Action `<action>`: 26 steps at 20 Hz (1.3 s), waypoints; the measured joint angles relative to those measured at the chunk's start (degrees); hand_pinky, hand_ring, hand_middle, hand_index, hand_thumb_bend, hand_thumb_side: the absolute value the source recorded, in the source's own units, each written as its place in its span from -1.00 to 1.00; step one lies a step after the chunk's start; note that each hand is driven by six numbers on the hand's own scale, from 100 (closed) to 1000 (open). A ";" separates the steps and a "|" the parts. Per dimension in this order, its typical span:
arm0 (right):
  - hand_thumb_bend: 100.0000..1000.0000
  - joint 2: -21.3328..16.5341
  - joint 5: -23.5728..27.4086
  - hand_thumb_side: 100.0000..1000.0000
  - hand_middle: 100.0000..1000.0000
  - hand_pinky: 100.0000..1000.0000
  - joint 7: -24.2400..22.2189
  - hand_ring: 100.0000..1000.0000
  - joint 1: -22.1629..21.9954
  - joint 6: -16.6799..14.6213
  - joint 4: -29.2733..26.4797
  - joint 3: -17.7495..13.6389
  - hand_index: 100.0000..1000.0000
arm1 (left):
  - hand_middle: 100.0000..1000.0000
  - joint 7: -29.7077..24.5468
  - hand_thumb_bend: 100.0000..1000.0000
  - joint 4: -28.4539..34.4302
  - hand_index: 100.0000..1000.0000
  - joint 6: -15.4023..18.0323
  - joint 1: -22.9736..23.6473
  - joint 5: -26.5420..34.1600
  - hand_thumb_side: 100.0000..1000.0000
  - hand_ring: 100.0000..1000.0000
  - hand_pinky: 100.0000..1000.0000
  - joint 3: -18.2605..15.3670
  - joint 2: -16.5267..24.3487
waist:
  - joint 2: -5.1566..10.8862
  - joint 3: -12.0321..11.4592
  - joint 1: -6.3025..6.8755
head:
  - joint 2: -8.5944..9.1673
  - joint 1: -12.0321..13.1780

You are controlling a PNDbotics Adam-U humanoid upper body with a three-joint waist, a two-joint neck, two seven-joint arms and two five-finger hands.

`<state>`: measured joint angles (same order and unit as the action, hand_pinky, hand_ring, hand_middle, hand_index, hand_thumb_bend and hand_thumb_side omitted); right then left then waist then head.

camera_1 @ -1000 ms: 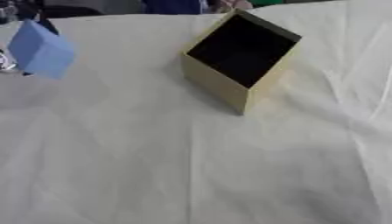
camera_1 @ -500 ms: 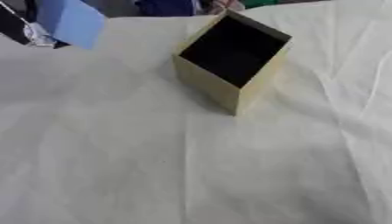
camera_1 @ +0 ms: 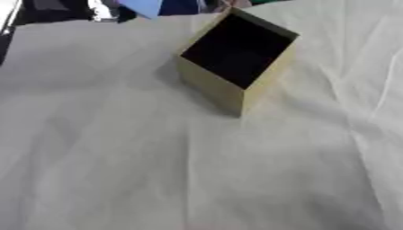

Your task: Pick up objects on the table and place them in the box.

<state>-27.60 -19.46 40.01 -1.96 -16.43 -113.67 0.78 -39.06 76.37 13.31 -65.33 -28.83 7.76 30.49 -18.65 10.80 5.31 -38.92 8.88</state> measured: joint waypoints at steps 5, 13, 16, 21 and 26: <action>-1.00 -0.15 0.90 0.55 0.10 0.22 -0.68 0.53 2.35 -0.67 0.00 0.40 0.39 | 0.08 3.01 -1.00 -2.08 0.40 0.46 -2.26 -3.35 -0.37 0.52 0.74 -1.09 -4.76 | -1.40 2.56 0.27 | 1.17 3.14; -1.00 -1.05 2.94 0.55 0.10 0.22 -2.37 0.53 5.40 -1.62 0.00 1.03 0.39 | 0.11 7.20 -1.00 -7.41 0.43 5.46 -4.08 -3.83 -0.31 0.55 0.75 -2.20 -7.92 | -2.58 5.24 1.34 | 2.26 7.32; -1.00 -1.06 3.47 0.56 0.10 0.22 -2.85 0.54 6.04 -1.78 0.00 1.04 0.39 | 0.12 8.98 -1.00 -10.01 0.45 7.60 -4.57 -3.93 -0.29 0.55 0.75 -3.10 -8.37 | -2.92 6.08 1.73 | 2.71 8.34; -1.00 -1.06 4.04 0.56 0.11 0.22 -3.49 0.54 6.54 -1.71 0.00 1.05 0.39 | 0.28 12.14 -1.00 -14.89 0.58 9.55 -5.04 -7.06 -0.16 0.65 0.77 -3.86 -8.77 | -3.21 6.47 2.06 | 2.75 8.99; -1.00 -1.05 4.22 0.56 0.11 0.22 -3.82 0.54 6.62 -1.54 0.00 1.06 0.40 | 0.57 14.41 -0.42 -17.54 0.89 11.34 -5.04 -11.54 0.15 0.84 0.88 -4.13 -9.29 | -3.34 6.48 2.39 | 2.75 9.07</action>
<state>-28.65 -15.25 36.19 4.66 -17.97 -113.67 1.84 -24.65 58.83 24.65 -70.38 -40.37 3.62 21.21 -21.99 17.28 7.71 -36.17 17.95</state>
